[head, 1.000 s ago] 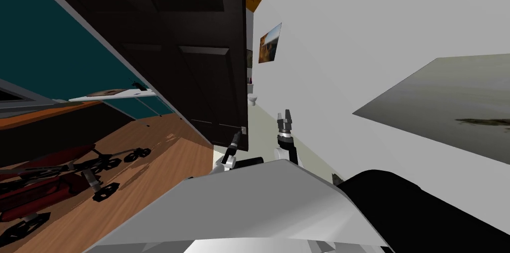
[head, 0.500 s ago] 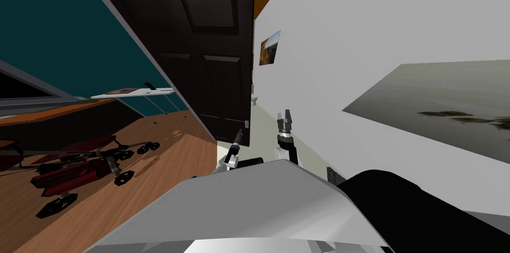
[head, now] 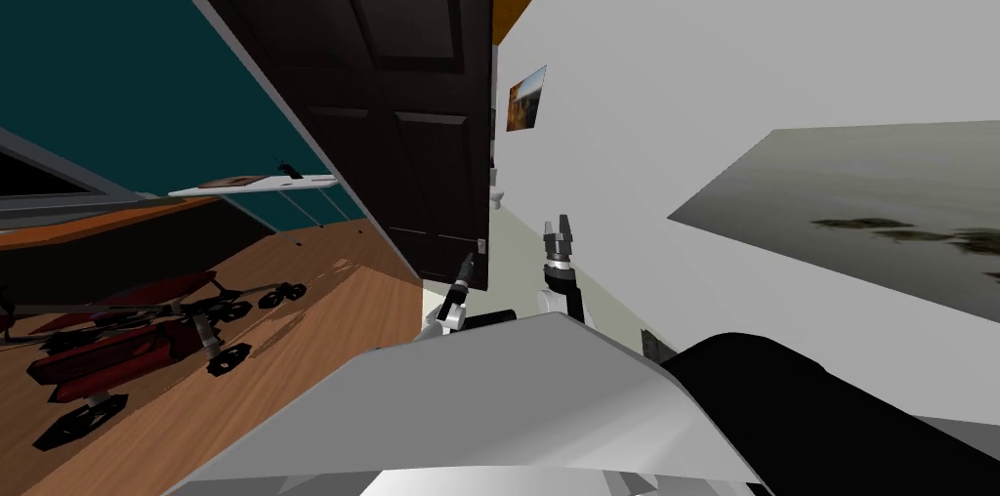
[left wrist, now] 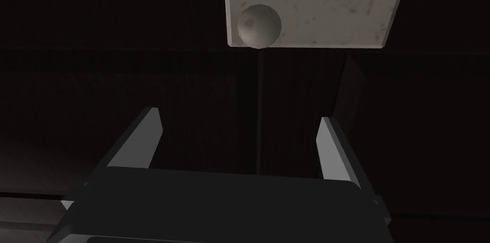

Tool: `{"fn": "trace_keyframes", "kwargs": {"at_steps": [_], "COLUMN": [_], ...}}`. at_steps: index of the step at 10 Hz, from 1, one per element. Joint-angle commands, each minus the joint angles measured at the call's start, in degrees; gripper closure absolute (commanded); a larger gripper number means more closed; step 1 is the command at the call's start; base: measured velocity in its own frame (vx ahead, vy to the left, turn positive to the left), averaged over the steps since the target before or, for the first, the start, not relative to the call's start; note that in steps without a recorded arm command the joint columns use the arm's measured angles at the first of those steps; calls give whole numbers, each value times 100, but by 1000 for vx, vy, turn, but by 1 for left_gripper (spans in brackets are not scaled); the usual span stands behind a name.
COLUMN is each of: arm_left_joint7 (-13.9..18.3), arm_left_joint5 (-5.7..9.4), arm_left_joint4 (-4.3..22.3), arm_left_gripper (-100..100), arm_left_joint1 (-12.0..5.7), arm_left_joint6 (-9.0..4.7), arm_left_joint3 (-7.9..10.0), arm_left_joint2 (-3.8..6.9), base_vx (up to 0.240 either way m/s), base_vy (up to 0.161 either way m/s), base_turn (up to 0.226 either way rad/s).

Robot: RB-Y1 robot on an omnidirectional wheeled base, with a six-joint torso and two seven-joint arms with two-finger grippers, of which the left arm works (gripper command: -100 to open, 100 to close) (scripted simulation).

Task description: Push the door open

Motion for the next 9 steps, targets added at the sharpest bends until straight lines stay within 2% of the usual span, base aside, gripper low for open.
{"fn": "trace_keyframes", "kwargs": {"at_steps": [1,3,5,6,7,9], "arm_left_joint7": [25,23,21,31,31,31], "arm_left_joint5": [8,23,36,33,33,33], "arm_left_joint4": [78,92,105,119,119,119], "arm_left_gripper": [-100,-100,-100,-100,100,100], "arm_left_joint1": [-27,-20,-13,-29,-29,-29], "arm_left_joint6": [-69,-114,-156,-144,-144,-144], "arm_left_joint3": [4,16,28,25,25,25], "arm_left_joint2": [51,13,-166,-106,-106,-106], "base_vx": [213,243,235,84,-18,-26], "base_vy": [-82,-73,-56,-10,-2,5], "base_turn": [-24,-29,-34,7,-3,-4]}}
